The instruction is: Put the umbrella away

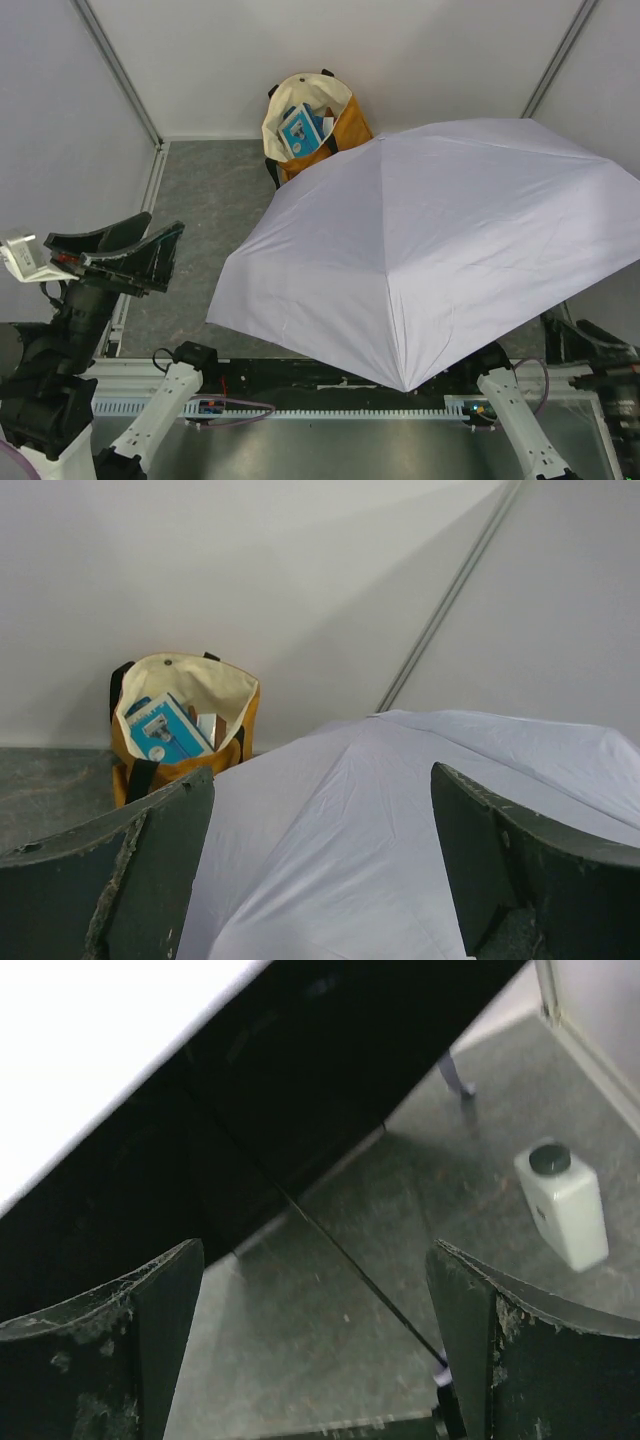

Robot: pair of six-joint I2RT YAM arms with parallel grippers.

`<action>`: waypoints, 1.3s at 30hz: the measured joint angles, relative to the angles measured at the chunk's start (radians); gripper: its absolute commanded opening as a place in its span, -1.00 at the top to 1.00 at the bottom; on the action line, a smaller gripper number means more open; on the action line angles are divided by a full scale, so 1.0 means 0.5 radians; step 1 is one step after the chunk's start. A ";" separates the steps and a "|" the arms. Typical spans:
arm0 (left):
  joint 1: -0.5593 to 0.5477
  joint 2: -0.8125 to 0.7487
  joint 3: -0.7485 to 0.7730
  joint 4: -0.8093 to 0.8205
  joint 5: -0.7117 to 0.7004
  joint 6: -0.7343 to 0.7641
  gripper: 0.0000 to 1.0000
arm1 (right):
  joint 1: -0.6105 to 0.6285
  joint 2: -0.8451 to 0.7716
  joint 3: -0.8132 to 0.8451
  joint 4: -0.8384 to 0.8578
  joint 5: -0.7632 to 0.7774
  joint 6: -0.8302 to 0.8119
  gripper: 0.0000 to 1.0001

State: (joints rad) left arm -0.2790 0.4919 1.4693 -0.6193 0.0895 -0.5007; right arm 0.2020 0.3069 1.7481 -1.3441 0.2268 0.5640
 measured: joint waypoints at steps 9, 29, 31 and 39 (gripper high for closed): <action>0.000 0.095 -0.007 -0.092 0.076 0.013 -0.88 | 0.060 0.089 -0.784 -0.014 -0.167 0.093 -0.96; -0.001 -0.247 -0.138 -0.116 -0.229 0.106 -0.80 | 0.060 -0.009 -2.708 2.123 -1.035 0.162 -0.68; -0.001 -0.247 -0.187 -0.118 -0.228 0.106 -0.79 | 0.060 0.108 -2.747 2.346 -1.089 0.126 -0.55; -0.001 -0.220 -0.260 -0.127 -0.169 0.105 -0.75 | 0.087 0.616 -2.907 3.174 -1.299 0.064 0.28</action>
State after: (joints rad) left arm -0.2794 0.3817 1.3392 -0.6830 0.0048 -0.4480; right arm 0.2455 0.6147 0.2947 0.2428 -0.4225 0.5961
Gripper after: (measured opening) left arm 0.883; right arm 0.492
